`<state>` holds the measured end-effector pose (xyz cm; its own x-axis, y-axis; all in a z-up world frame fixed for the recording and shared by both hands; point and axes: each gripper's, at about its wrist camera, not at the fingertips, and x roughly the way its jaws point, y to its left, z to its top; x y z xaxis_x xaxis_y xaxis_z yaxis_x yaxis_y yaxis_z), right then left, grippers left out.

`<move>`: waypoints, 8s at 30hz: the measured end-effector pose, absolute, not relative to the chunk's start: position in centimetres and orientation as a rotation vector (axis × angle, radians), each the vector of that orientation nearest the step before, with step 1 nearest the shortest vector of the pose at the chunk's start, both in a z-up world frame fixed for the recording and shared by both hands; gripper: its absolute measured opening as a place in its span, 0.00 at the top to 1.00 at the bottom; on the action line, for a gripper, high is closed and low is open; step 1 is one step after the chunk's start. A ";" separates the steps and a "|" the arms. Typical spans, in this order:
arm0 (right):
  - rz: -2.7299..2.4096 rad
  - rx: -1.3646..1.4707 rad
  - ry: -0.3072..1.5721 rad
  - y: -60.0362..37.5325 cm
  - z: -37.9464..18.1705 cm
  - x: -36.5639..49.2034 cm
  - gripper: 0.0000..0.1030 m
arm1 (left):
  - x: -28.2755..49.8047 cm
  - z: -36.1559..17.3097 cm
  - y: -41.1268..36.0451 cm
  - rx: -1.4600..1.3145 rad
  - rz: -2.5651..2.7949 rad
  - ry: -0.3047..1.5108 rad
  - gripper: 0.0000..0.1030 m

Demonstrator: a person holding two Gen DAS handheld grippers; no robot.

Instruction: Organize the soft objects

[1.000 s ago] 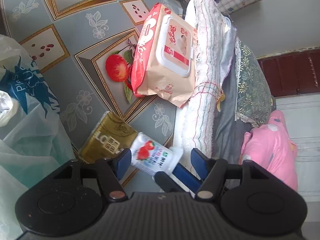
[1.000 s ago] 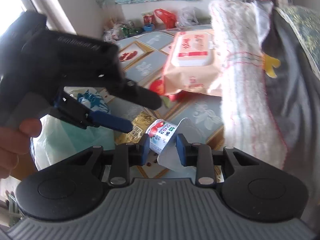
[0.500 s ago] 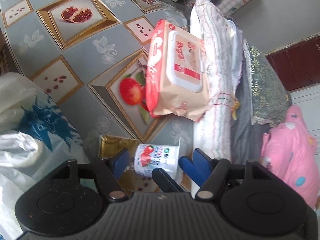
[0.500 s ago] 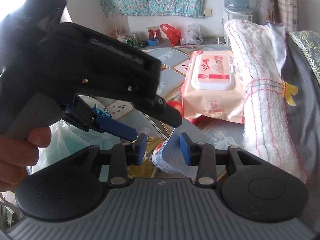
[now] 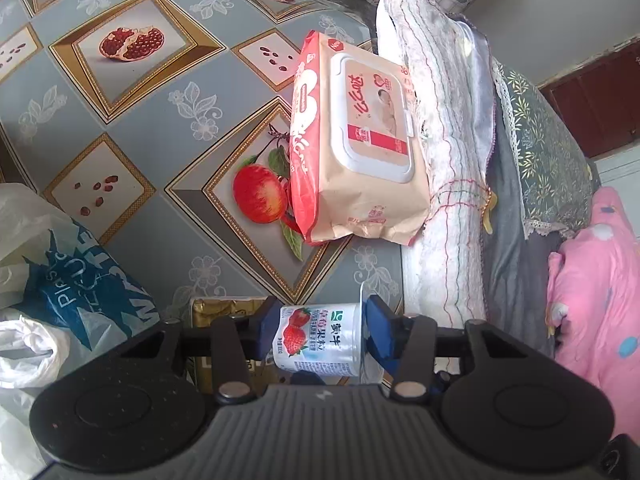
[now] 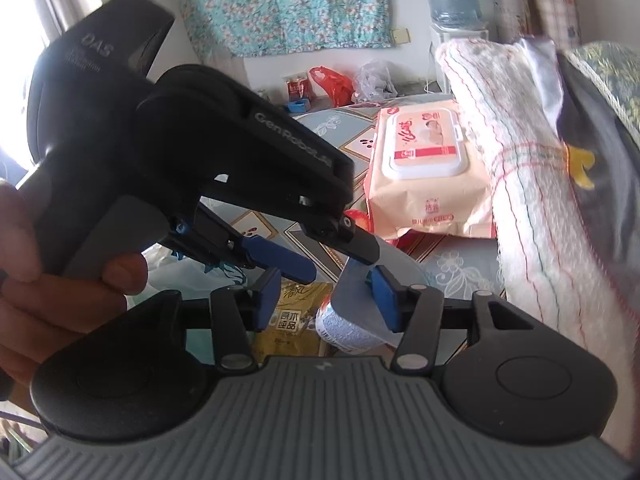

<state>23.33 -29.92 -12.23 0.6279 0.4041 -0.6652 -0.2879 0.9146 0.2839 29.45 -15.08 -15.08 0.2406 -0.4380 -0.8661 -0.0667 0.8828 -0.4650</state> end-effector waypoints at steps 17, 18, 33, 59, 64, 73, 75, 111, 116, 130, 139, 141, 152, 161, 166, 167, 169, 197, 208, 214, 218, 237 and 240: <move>0.478 0.722 0.977 -37.8 -17.7 27.0 0.32 | 29.6 -15.2 -14.4 -0.421 -0.271 1.308 0.48; 0.496 0.735 0.976 -37.8 -18.0 27.3 0.32 | 29.6 -15.2 -14.3 -0.421 -0.268 1.308 0.48; 0.476 0.244 0.968 -33.3 -14.5 25.8 0.40 | 29.1 -15.7 -14.8 -0.507 -0.329 1.384 0.61; 0.477 0.391 1.018 -40.2 -14.6 19.3 0.53 | 22.2 -17.3 -16.9 -0.571 -0.427 1.444 0.66; 0.470 0.544 1.001 -42.8 -14.7 19.4 0.57 | 22.2 -17.7 -15.9 -0.647 -0.396 1.450 0.68; 0.447 0.719 1.035 -43.6 -16.6 21.3 0.70 | 20.6 -17.0 -16.2 -0.561 -0.416 1.415 0.66; 0.449 0.741 1.052 -43.2 -17.3 21.8 0.72 | 20.4 -17.2 -16.7 -0.547 -0.438 1.413 0.62; 0.413 0.794 0.939 -32.2 -4.2 15.5 0.80 | 15.3 -6.0 -8.4 -0.512 -0.539 1.302 0.63; 0.485 0.827 0.945 -24.8 -1.9 14.3 0.80 | 13.2 -2.5 -1.1 -0.525 -0.486 1.272 0.62; 0.805 0.822 1.201 1.3 -4.9 16.7 0.80 | 5.7 -2.5 24.1 -0.664 -0.077 1.227 0.61; 0.842 0.770 1.412 10.3 -12.3 17.6 0.80 | 5.0 -9.2 30.6 -0.620 0.083 1.297 0.63; 0.835 0.773 1.440 10.9 -13.3 17.5 0.80 | 4.8 -10.1 30.9 -0.606 0.094 1.313 0.63; 0.789 0.757 1.510 11.1 -16.6 16.6 0.79 | 4.0 -11.4 29.3 -0.425 0.088 1.330 0.60; 0.776 0.733 1.488 9.6 -16.3 16.3 0.77 | 3.9 -10.4 28.5 -0.395 0.086 1.284 0.43; 0.782 0.756 1.449 8.6 -15.3 16.1 0.76 | 4.2 -9.6 27.9 -0.385 0.087 1.263 0.42; 0.791 0.769 1.431 8.2 -14.9 16.0 0.76 | 4.2 -9.4 27.8 -0.384 0.083 1.256 0.41; 0.797 0.784 1.401 7.5 -14.0 16.0 0.74 | 4.2 -9.0 27.3 -0.375 0.083 1.246 0.39; 0.423 0.829 1.008 -24.9 -5.1 9.5 0.47 | 6.1 -6.1 4.0 -0.301 -0.257 1.222 0.35; 0.208 0.266 1.126 -34.9 -8.3 7.3 0.30 | 7.4 -13.5 -7.9 -0.353 -0.375 1.402 0.31; 0.298 -0.005 1.178 -33.5 -11.4 8.7 0.24 | 9.2 -16.2 -11.4 -0.446 -0.326 1.449 0.25; 0.363 -0.125 1.192 -32.3 -12.6 9.2 0.23 | 10.1 -17.5 -13.2 -0.418 -0.266 1.463 0.21; 0.386 -0.195 1.187 -31.3 -14.8 9.9 0.45 | 11.1 -18.6 -16.1 -0.183 -0.132 1.460 0.46; 0.357 -0.181 1.185 -31.6 -14.7 9.9 0.56 | 11.0 -18.5 -16.1 -0.168 -0.133 1.455 0.49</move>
